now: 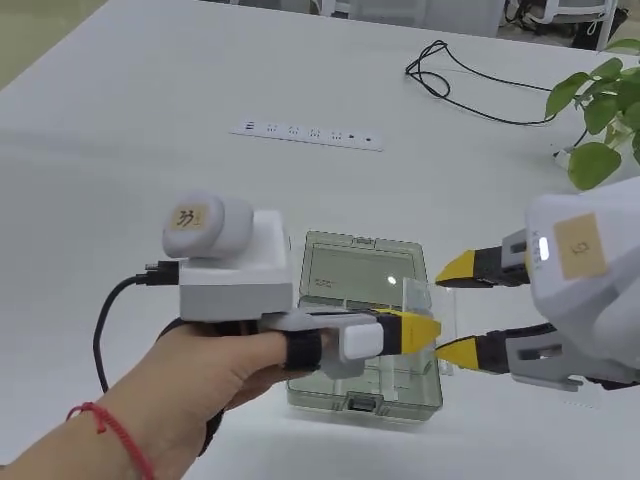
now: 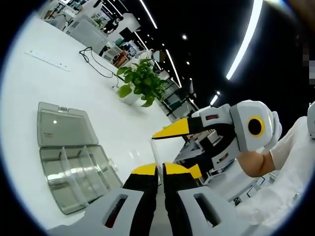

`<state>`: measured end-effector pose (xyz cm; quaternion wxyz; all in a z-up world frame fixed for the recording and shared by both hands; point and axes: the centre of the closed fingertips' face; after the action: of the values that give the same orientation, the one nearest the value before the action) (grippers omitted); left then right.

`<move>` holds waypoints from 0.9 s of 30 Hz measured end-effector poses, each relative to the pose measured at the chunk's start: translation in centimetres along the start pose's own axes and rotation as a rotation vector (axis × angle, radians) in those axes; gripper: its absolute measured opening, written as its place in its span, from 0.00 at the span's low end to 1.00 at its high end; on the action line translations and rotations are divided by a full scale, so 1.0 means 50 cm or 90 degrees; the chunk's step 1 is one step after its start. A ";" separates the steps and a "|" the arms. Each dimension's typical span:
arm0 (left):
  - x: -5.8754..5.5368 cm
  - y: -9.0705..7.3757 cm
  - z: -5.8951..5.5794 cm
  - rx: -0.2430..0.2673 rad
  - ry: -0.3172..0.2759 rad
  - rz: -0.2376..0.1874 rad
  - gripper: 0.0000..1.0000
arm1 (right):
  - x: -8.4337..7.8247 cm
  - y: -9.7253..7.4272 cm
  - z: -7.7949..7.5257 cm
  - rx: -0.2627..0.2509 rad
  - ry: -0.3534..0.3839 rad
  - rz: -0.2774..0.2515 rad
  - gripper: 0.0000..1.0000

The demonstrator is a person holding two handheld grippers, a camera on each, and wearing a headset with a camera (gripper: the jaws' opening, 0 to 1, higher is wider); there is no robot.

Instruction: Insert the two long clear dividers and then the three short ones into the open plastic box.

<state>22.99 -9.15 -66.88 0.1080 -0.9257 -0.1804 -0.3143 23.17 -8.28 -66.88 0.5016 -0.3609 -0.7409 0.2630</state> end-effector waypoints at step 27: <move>-0.025 -0.025 -0.031 -0.090 0.314 0.049 0.00 | 0.052 -0.071 -0.009 0.140 0.173 -0.145 0.25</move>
<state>20.70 -8.82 -66.33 0.0954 -0.8325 -0.0908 -0.5381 22.03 -8.31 -62.60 0.6599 -0.2500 -0.6693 0.2327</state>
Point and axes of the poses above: the centre of the closed fingertips' face, and the gripper's own axes: y roughly forward along the fingers, z roughly to its left, x roughly out of its top, and after that the axes turned 7 degrees about -z, right-handed
